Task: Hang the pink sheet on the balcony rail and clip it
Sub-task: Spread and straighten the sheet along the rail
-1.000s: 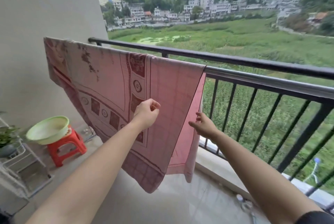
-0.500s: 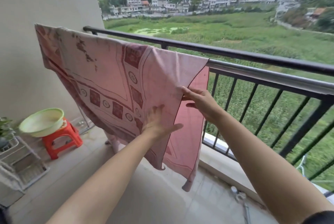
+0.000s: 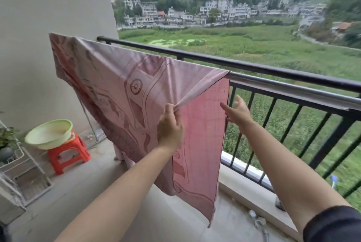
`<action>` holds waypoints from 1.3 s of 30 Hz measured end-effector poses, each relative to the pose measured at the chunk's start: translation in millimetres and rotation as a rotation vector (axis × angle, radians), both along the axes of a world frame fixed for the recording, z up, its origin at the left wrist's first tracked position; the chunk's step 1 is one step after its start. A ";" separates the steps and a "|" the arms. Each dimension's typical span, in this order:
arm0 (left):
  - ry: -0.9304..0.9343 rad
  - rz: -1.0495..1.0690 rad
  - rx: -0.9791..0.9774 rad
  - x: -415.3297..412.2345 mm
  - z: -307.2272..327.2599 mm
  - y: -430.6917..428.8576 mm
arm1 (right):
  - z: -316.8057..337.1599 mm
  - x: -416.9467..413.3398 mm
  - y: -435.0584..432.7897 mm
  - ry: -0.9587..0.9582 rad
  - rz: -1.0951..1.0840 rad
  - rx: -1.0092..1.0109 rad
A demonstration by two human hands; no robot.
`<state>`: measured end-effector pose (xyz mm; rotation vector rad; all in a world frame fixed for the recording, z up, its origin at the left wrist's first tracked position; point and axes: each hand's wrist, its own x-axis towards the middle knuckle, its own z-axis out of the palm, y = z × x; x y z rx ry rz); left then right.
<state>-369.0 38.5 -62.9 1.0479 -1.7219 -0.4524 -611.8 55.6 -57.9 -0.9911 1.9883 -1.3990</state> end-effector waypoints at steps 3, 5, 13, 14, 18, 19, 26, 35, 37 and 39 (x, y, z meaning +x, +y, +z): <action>0.012 -0.132 0.039 -19.2 1.0 23.4 | 0.3 -7.8 1.0 0.084 0.044 -0.044; -0.015 -0.224 0.047 -36.3 -3.4 40.2 | 0.2 -16.6 6.6 0.095 0.025 -0.066; -0.164 -0.472 0.163 -99.6 -25.6 101.8 | -21.5 -114.4 94.4 0.016 -0.601 -0.147; -0.176 -0.515 0.177 -110.0 -26.3 112.7 | -22.1 -123.6 107.1 0.065 -0.676 -0.153; -0.214 -0.612 0.289 -143.8 -32.3 147.3 | -26.2 -151.4 148.1 0.183 -0.772 -0.197; -0.205 -0.614 0.322 -148.3 -34.2 151.4 | -28.5 -156.9 155.6 0.213 -0.753 -0.194; -0.163 -0.429 0.321 -156.0 -37.9 166.9 | -45.9 -161.6 200.8 0.512 -0.458 -0.100; -0.066 -0.710 0.385 -198.1 -40.1 234.7 | -38.6 -179.7 301.8 0.505 -0.666 -0.123; 0.009 -0.776 0.467 -203.3 -48.1 247.8 | -30.4 -175.6 320.3 0.511 -0.657 -0.119; 0.016 -0.786 0.486 -206.6 -57.8 258.3 | -22.1 -167.1 330.0 0.515 -0.598 -0.081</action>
